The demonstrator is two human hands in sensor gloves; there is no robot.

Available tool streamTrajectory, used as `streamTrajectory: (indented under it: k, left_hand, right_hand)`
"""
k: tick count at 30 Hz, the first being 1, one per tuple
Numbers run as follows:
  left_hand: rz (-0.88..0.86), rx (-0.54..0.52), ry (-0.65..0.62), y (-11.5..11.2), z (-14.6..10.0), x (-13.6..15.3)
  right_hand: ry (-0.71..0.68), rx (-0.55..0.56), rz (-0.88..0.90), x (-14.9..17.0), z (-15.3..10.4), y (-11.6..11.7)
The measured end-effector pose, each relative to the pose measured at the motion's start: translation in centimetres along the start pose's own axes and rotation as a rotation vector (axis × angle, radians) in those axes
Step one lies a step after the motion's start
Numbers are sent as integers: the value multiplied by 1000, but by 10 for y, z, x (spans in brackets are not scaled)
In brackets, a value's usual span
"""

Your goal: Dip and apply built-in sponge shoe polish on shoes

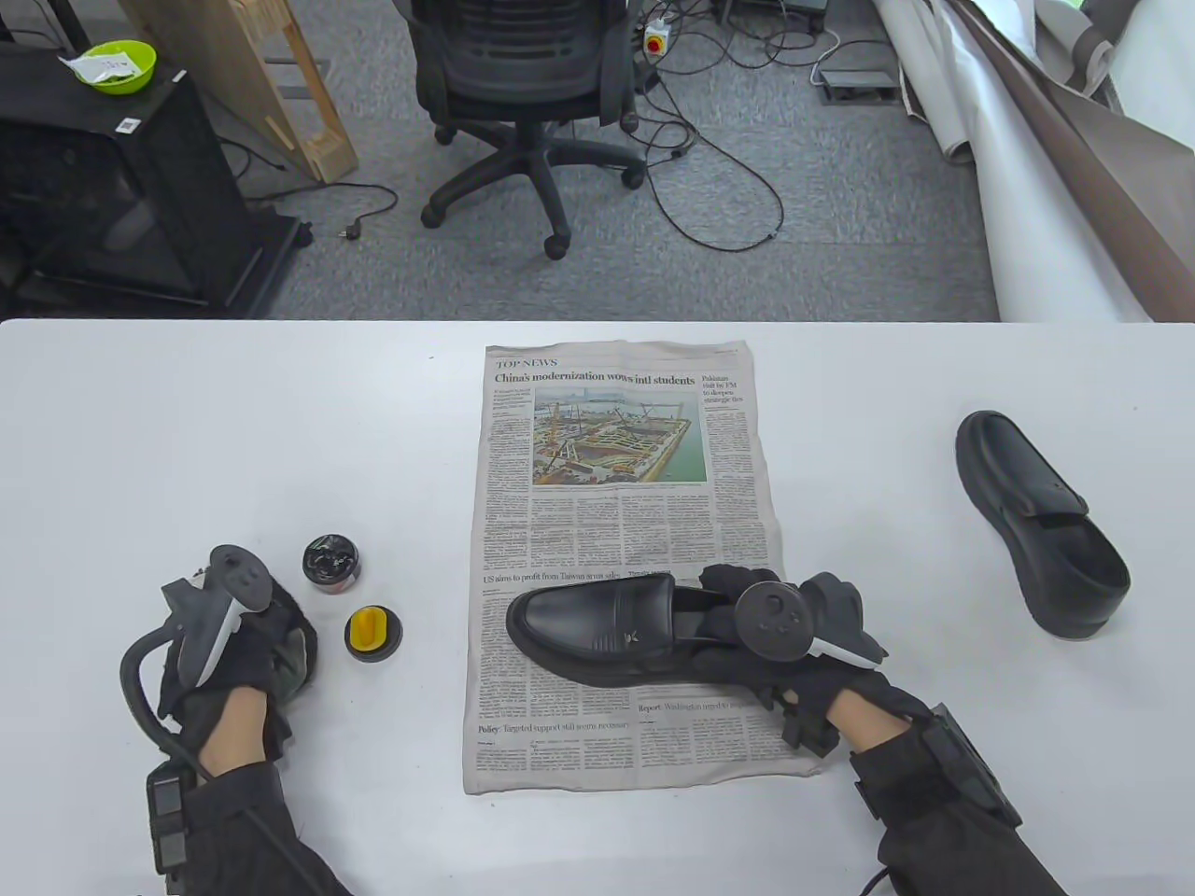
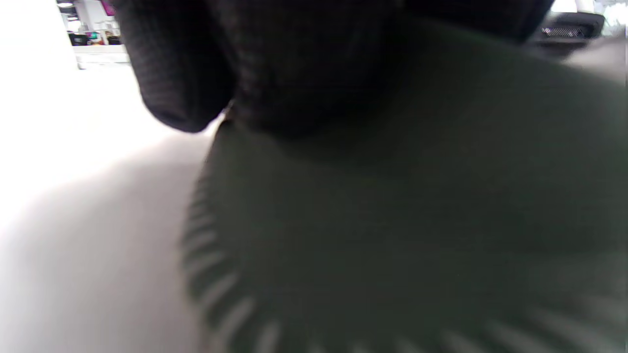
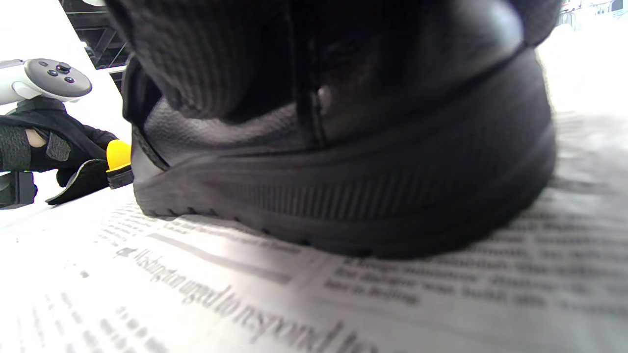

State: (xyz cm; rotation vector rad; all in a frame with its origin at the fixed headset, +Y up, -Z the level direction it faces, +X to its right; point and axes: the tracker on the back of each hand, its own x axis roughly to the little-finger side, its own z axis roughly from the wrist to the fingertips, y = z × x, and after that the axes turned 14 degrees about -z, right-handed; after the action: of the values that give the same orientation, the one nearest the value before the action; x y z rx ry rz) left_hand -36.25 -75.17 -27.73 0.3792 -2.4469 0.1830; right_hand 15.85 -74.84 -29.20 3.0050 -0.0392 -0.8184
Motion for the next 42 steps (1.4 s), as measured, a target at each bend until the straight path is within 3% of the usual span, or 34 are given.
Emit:
streamTrajectory:
  k: [6,10,14,19,24,35,42]
  left_hand:
    - [-110,-94,-3,21,-12,1]
    - [-176,-226,-130,40,-28,-8]
    - [-260,-45,-322,33,-40,-33]
    - [-104,55,-316,14,-42,-54]
    - [-62,190,-323,0,-40,-58]
    - [21,211,-317,-14,-35,-63]
    - [48,187,-327,-8,-38,-63]
  right_hand:
    - [0,-1,2,0,0,0]
    - [-1,-1,2,0,0,0]
    - [1,0,-1,0,0,0]
    - [3,1,-4,0,0,0]
    - [2,1,-5,0,0,0]
    - [-1,-1,-8,-1,0,0]
    - [1,1,-10,-1,0,0]
